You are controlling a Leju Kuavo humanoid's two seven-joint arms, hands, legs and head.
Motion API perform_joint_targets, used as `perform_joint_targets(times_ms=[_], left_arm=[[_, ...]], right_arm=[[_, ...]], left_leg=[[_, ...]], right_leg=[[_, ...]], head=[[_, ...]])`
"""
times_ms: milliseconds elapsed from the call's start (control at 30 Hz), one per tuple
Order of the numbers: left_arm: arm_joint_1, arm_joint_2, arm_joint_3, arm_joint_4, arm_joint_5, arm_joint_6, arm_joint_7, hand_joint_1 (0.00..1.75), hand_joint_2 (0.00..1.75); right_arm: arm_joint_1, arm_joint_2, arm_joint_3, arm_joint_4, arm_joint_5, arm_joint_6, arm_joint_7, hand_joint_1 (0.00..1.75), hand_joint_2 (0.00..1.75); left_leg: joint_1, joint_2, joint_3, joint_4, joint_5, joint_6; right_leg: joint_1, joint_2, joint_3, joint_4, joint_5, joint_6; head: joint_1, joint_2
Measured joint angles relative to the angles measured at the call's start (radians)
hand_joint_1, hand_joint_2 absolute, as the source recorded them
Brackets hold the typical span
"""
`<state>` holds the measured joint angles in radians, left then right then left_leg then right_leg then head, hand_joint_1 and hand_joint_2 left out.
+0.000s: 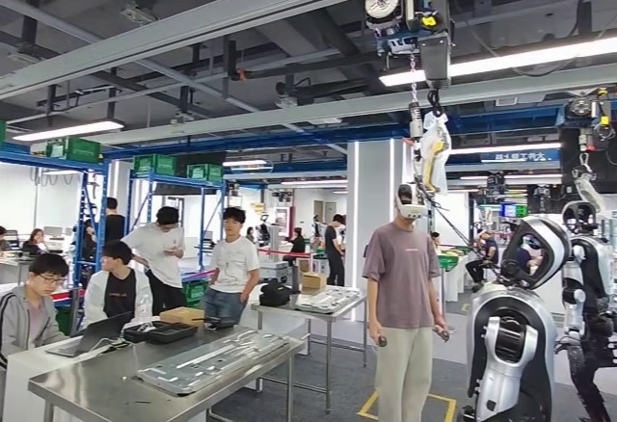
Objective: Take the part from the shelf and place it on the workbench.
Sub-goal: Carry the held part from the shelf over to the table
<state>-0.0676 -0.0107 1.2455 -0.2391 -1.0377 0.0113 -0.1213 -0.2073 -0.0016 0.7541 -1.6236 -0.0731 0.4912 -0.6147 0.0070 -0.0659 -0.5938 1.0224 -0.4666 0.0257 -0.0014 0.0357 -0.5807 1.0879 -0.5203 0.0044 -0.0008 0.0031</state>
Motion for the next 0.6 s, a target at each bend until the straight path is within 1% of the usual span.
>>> perform_joint_targets(times_ms=[33,67,100,133,167,200,233,267,300,333,367,400,433,467,500,533,567,600], left_arm=[[-0.001,0.001,0.002,0.000,0.000,-0.001,0.000,0.00,1.75],[-0.001,0.003,0.004,0.000,0.001,-0.001,0.000,0.00,1.75],[0.000,0.004,0.006,-0.001,0.001,-0.001,0.000,0.00,1.75],[0.003,0.007,0.009,-0.001,0.000,-0.001,0.002,0.00,1.75],[0.005,0.008,0.012,-0.001,0.000,-0.001,0.003,0.00,1.75],[0.006,0.010,0.014,-0.001,-0.001,-0.001,0.004,0.00,1.75],[0.006,0.012,0.015,-0.001,-0.001,-0.001,0.005,0.00,1.75],[0.004,0.014,0.016,-0.001,-0.002,-0.001,0.005,0.00,1.75],[0.002,0.015,0.017,-0.001,-0.002,-0.001,0.005,0.00,1.75],[0.001,0.017,0.017,-0.001,-0.002,-0.001,0.005,0.00,1.75],[0.001,0.017,0.017,-0.001,-0.002,-0.001,0.005,0.00,1.75],[0.003,0.017,0.018,-0.001,-0.002,-0.001,0.005,0.00,1.75],[0.004,0.018,0.018,-0.001,-0.003,-0.001,0.005,0.00,1.75],[0.004,0.019,0.018,-0.001,-0.003,-0.002,0.004,0.00,1.75],[0.002,0.019,0.018,-0.001,-0.003,-0.002,0.004,0.00,1.75],[0.000,0.019,0.018,-0.002,-0.005,-0.003,0.002,0.00,1.75],[-0.001,0.019,0.018,-0.002,-0.007,-0.004,0.001,0.00,1.75],[-0.002,0.019,0.018,-0.002,-0.008,-0.005,0.000,0.00,1.75]], right_arm=[[0.000,0.000,-0.002,-0.001,0.000,0.000,-0.002,1.75,1.75],[0.000,0.000,-0.004,-0.002,0.000,0.001,-0.003,1.75,1.75],[0.000,0.001,-0.005,-0.003,0.001,0.002,-0.003,1.75,1.75],[0.000,0.001,-0.007,-0.004,0.002,0.002,-0.004,1.75,1.75],[0.000,0.003,-0.008,-0.004,0.003,0.003,-0.004,1.75,1.75],[0.000,0.005,-0.008,-0.005,0.004,0.003,-0.004,1.75,1.75],[0.000,0.007,-0.008,-0.005,0.005,0.003,-0.005,1.75,1.75],[0.001,0.008,-0.008,-0.005,0.007,0.003,-0.006,1.75,1.75],[0.002,0.009,-0.008,-0.004,0.007,0.003,-0.006,1.75,1.75],[0.003,0.009,-0.008,-0.004,0.008,0.003,-0.006,1.75,1.75],[0.004,0.009,-0.009,-0.004,0.009,0.003,-0.006,1.75,1.75],[0.004,0.009,-0.009,-0.004,0.009,0.003,-0.006,1.75,1.75],[0.005,0.009,-0.009,-0.004,0.010,0.003,-0.006,1.75,1.75],[0.004,0.009,-0.009,-0.004,0.010,0.003,-0.006,1.75,1.75],[0.004,0.009,-0.009,-0.004,0.010,0.003,-0.006,1.75,1.75],[0.004,0.009,-0.009,-0.004,0.011,0.003,-0.006,1.75,1.75],[0.003,0.010,-0.009,-0.004,0.012,0.003,-0.006,1.75,1.75],[0.003,0.010,-0.009,-0.004,0.012,0.003,-0.005,1.75,1.75]], left_leg=[[0.001,-0.009,-0.002,0.001,0.001,-0.002],[0.003,-0.017,-0.005,0.001,0.003,-0.006],[0.004,-0.025,-0.008,0.000,0.005,-0.011],[0.006,-0.031,-0.011,-0.002,0.007,-0.017],[0.007,-0.025,-0.013,0.001,0.004,-0.021],[0.007,-0.011,-0.020,0.014,-0.007,-0.025],[0.006,0.008,-0.036,0.049,-0.030,-0.029],[0.006,0.029,-0.061,0.102,-0.062,-0.033],[0.008,0.041,-0.091,0.168,-0.093,-0.039],[0.010,0.047,-0.119,0.227,-0.116,-0.044],[0.013,0.050,-0.133,0.260,-0.122,-0.048],[0.016,0.054,-0.128,0.256,-0.110,-0.052],[0.019,0.061,-0.104,0.212,-0.083,-0.054],[0.021,0.077,-0.066,0.143,-0.051,-0.057],[0.020,0.095,-0.031,0.078,-0.027,-0.057],[0.018,0.108,-0.007,0.030,-0.013,-0.052],[0.014,0.116,0.004,0.006,-0.009,-0.045],[0.010,0.112,0.003,0.003,-0.011,-0.035]], right_leg=[[0.002,0.014,0.020,-0.048,0.018,-0.004],[0.004,0.023,0.029,-0.072,0.022,-0.007],[0.005,0.022,0.031,-0.077,0.020,-0.008],[0.005,0.014,0.033,-0.083,0.022,-0.011],[0.004,0.005,0.035,-0.089,0.026,-0.014],[0.002,-0.004,0.038,-0.096,0.030,-0.019],[0.000,-0.015,0.040,-0.102,0.033,-0.023],[0.001,-0.027,0.041,-0.104,0.035,-0.025],[0.001,-0.038,0.040,-0.104,0.035,-0.026],[0.001,-0.050,0.039,-0.104,0.034,-0.026],[0.001,-0.060,0.039,-0.104,0.034,-0.025],[0.001,-0.070,0.039,-0.104,0.033,-0.024],[0.000,-0.079,0.040,-0.103,0.031,-0.021],[0.000,-0.087,0.042,-0.102,0.029,-0.017],[0.003,-0.095,0.043,-0.099,0.025,-0.011],[0.005,-0.102,0.044,-0.095,0.021,-0.005],[0.008,-0.108,0.045,-0.093,0.019,0.001],[0.008,-0.114,0.045,-0.091,0.017,0.006]], head=[[0.000,0.000],[0.000,0.000],[0.000,0.000],[0.000,0.000],[0.000,0.000],[0.000,0.000],[0.000,0.000],[0.000,0.000],[0.000,0.000],[0.000,0.000],[0.000,0.000],[0.000,0.000],[0.000,0.000],[0.000,0.000],[0.000,0.000],[0.000,0.000],[0.000,0.000],[0.000,0.000]])
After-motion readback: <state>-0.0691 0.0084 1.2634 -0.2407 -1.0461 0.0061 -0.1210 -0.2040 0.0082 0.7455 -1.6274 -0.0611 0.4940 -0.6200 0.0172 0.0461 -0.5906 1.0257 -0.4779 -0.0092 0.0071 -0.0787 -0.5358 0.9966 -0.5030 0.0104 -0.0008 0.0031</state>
